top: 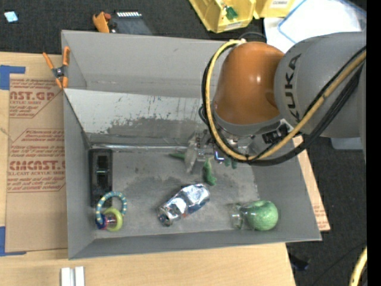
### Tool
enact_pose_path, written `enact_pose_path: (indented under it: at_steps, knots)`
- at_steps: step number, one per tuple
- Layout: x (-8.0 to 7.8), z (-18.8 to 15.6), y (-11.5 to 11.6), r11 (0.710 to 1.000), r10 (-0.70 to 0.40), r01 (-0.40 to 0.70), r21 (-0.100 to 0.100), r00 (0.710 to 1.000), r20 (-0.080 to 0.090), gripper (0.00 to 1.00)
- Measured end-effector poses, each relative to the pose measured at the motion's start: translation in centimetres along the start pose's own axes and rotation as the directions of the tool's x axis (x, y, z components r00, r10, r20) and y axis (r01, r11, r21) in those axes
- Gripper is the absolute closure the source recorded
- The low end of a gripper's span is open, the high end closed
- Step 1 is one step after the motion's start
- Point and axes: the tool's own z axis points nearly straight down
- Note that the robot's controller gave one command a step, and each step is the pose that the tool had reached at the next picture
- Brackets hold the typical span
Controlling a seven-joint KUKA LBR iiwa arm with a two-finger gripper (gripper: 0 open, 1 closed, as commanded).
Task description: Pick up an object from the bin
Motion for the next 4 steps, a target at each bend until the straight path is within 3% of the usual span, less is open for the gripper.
enact_pose_path:
  at_steps: [1,2,3,4]
  knots:
    - [3.3,1.9,2.2,0.994,-0.113,0.113,0.000,0.994,0.001,1.00]
    - [3.2,3.3,7.9,0.997,0.082,-0.082,-0.001,0.997,0.003,1.00]
    - [3.9,7.4,5.1,0.997,0.072,-0.072,0.002,0.997,0.000,1.00]
    - [4.1,7.5,5.0,0.996,-0.087,0.087,-0.002,0.996,0.005,1.00]
